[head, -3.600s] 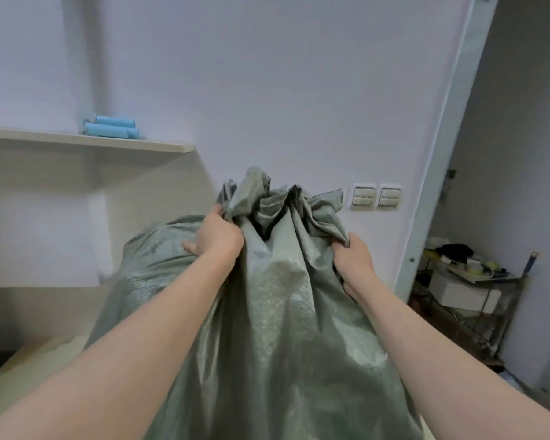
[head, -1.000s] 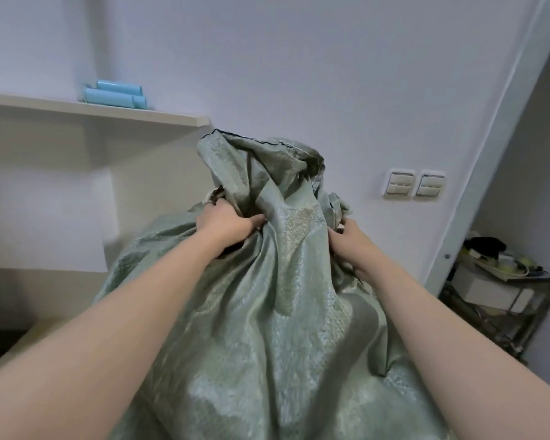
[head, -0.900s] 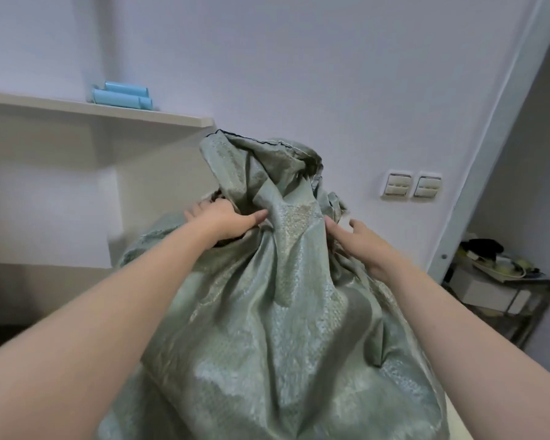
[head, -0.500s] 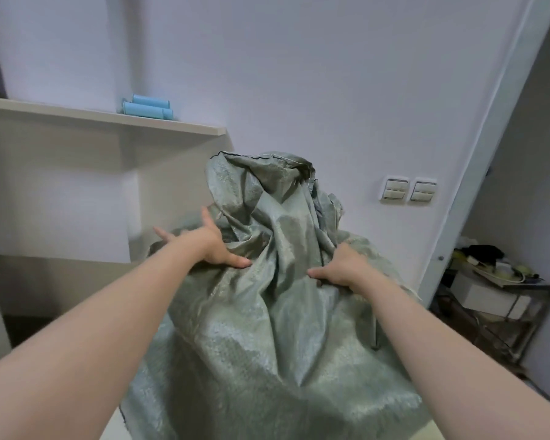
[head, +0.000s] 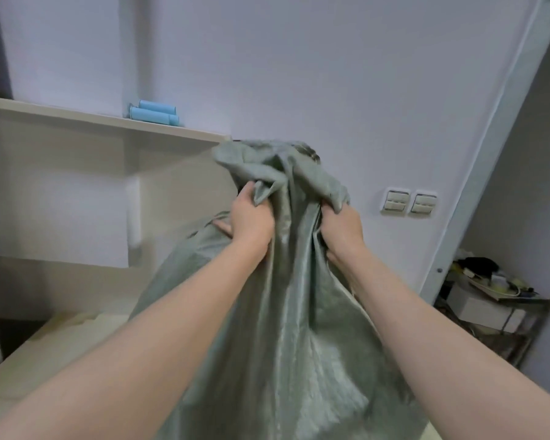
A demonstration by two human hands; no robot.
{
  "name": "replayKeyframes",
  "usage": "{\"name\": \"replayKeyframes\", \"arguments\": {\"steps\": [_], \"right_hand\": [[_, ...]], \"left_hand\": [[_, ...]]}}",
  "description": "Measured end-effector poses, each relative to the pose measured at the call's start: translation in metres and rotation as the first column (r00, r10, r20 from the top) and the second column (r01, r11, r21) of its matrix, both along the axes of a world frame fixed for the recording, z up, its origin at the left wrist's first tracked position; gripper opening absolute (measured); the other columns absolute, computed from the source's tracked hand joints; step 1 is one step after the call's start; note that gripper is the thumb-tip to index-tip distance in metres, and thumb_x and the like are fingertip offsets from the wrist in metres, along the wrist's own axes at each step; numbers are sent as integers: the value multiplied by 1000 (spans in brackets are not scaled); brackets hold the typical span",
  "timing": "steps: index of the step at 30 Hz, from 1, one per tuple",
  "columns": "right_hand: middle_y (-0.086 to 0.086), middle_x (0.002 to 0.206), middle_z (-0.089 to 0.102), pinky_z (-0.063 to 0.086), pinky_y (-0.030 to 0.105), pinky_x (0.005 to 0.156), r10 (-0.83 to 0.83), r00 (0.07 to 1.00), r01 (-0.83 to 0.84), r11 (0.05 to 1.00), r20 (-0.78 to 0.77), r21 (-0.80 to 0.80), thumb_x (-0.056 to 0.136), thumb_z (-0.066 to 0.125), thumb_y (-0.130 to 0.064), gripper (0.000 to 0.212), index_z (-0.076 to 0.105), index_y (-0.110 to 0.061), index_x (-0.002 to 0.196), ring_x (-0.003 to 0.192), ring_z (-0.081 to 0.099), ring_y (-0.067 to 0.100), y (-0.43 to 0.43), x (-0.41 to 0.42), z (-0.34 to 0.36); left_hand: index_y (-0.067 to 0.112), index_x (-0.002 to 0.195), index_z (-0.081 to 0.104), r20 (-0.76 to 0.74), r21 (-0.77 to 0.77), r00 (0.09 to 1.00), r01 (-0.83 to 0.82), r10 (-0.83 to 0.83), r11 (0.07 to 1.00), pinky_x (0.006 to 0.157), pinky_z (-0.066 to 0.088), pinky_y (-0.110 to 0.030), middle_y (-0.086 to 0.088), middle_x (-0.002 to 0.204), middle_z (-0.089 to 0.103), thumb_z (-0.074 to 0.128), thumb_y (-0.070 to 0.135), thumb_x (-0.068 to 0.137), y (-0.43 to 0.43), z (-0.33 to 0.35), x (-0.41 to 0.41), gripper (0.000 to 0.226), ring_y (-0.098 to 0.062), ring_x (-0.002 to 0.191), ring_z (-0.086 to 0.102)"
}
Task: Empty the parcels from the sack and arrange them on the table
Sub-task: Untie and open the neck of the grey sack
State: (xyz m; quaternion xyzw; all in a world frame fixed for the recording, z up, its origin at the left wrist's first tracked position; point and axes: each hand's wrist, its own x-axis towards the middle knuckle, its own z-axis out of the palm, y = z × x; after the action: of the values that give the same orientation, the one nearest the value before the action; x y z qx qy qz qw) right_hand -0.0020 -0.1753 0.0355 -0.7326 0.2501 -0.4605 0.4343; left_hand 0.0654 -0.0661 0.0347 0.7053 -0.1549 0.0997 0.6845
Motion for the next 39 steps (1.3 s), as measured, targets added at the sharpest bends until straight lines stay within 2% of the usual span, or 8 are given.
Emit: {"name": "replayKeyframes", "arguments": {"steps": [5, 11, 14, 19, 25, 30, 33, 39], "right_hand": [[2, 96, 67, 50, 36, 89, 132, 931, -119, 991, 340, -61, 89, 50, -31, 31, 67, -9, 104, 90, 59, 12, -6, 2, 41], [11, 130, 59, 38, 26, 97, 101, 952, -150, 977, -290, -154, 98, 47, -21, 34, 54, -11, 130, 122, 52, 27, -25, 1, -39], [5, 117, 58, 37, 24, 84, 125, 902, -184, 977, -414, -106, 99, 49, -26, 30, 50, -12, 125, 109, 54, 23, -27, -2, -54], [-10, 96, 58, 40, 20, 68, 205, 902, -270, 955, -379, -126, 95, 56, -40, 26, 53, -22, 112, 87, 56, 7, -31, -17, -48], [2, 113, 66, 45, 26, 92, 38, 995, -53, 985, -91, -166, 92, 61, -40, 35, 63, -16, 117, 107, 61, 19, -70, -51, -54], [18, 153, 27, 27, 46, 114, -156, 620, 129, 987, -769, -96, 71, 64, -73, 112, 11, -17, 153, 141, 25, 37, -136, -100, -84], [16, 158, 19, 29, 50, 114, -30, 541, 133, 990, -840, 50, 59, 68, -79, 131, -5, -24, 154, 141, 27, 38, -157, -125, -107], [15, 148, 39, 39, 36, 100, 125, 768, 90, 950, -628, 298, 81, 74, -42, 99, 12, -8, 151, 131, 43, 32, -153, -128, -128]], "left_hand": [[35, 80, 57, 229, -227, 955, 241, -189, 944, 116, -7, -59, 15, 75, 62, 41, 23, 97, -22, 28, -8, 26, -15, 101, 59], [11, 100, 58, 241, 507, 955, 25, -170, 862, 110, 28, -54, -18, 112, 64, 45, 11, 93, -7, -48, 29, 14, -39, 114, 53], [5, 117, 49, 110, 609, 992, -25, -53, 793, 95, 44, -46, -20, 122, 57, 57, 17, 89, 7, -71, 46, 32, -39, 114, 53], [6, 136, 29, 154, 576, 959, -284, 240, 766, 118, 15, -51, -24, 143, 24, 67, 18, 72, 5, -53, 33, 75, -41, 134, 25], [21, 151, 6, 464, 531, 885, -252, -28, 809, 106, -8, -75, -15, 158, -8, 58, 60, 74, -45, -35, -41, 101, -36, 146, -16], [28, 146, -31, 273, 769, 949, -118, -156, 628, 100, -8, -80, -18, 153, -35, 57, 90, 54, -81, -55, -72, 141, -43, 140, -30], [22, 143, -37, 154, 781, 988, -110, -19, 615, 101, 4, -80, -17, 156, -30, 75, 74, 56, -90, -71, -70, 151, -40, 144, -22], [13, 154, 2, 74, 792, 980, -171, 185, 587, 113, 3, -67, -7, 150, 39, 79, 54, 69, -86, -96, -52, 122, -31, 140, 29]]}}
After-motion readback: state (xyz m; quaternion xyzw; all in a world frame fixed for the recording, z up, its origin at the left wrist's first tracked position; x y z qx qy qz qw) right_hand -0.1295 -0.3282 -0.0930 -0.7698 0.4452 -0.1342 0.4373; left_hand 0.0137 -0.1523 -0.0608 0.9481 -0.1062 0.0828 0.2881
